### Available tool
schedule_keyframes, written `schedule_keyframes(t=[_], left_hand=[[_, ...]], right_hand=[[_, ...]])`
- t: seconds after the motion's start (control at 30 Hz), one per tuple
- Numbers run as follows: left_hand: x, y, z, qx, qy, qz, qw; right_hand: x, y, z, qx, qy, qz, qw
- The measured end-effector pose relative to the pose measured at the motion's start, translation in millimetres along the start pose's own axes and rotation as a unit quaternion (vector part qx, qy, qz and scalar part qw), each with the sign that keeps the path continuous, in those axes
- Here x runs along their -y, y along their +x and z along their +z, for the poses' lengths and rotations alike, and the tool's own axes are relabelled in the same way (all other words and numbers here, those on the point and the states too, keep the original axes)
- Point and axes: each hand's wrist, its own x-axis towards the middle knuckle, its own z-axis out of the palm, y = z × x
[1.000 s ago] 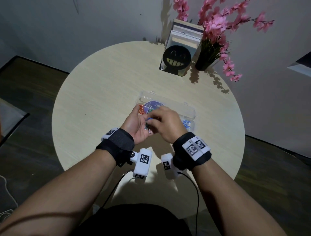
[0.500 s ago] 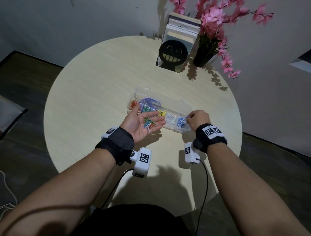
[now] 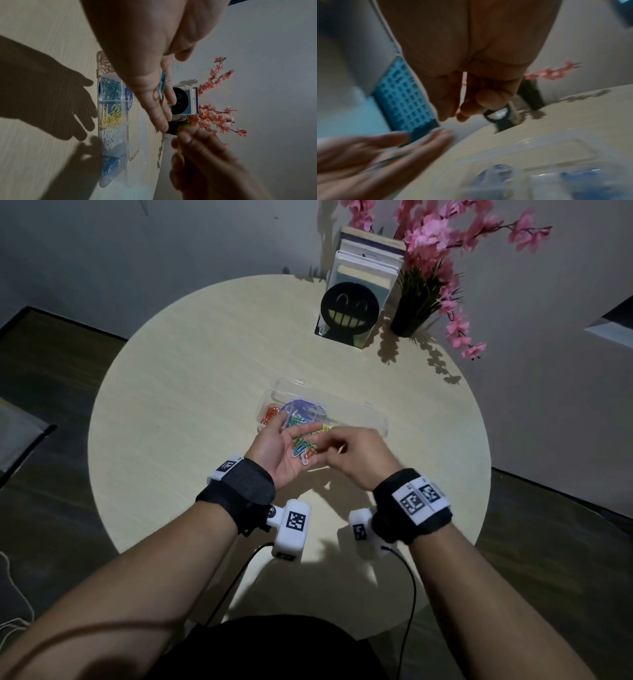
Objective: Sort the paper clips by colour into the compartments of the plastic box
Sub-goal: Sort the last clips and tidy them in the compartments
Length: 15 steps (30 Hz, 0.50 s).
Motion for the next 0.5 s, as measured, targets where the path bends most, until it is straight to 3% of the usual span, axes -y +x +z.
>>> schedule_keyframes(t=[0.07,0.3,0.5], left_hand=[[0,-2,0,-0.005,0.015,-0.001,1.000],[-4,-11,-7,-0.005,0.031,-0.005,0.999],[-12,-14,-11,0.011,0.002,0.000,1.000]], right_hand=[[12,-3,13,0.039,-0.042,-0.013,0.998],[31,-8,28,0.052,-0.197,-0.096,0.974],[31,-7,30,0.000,-0.158,-0.081,0.984]])
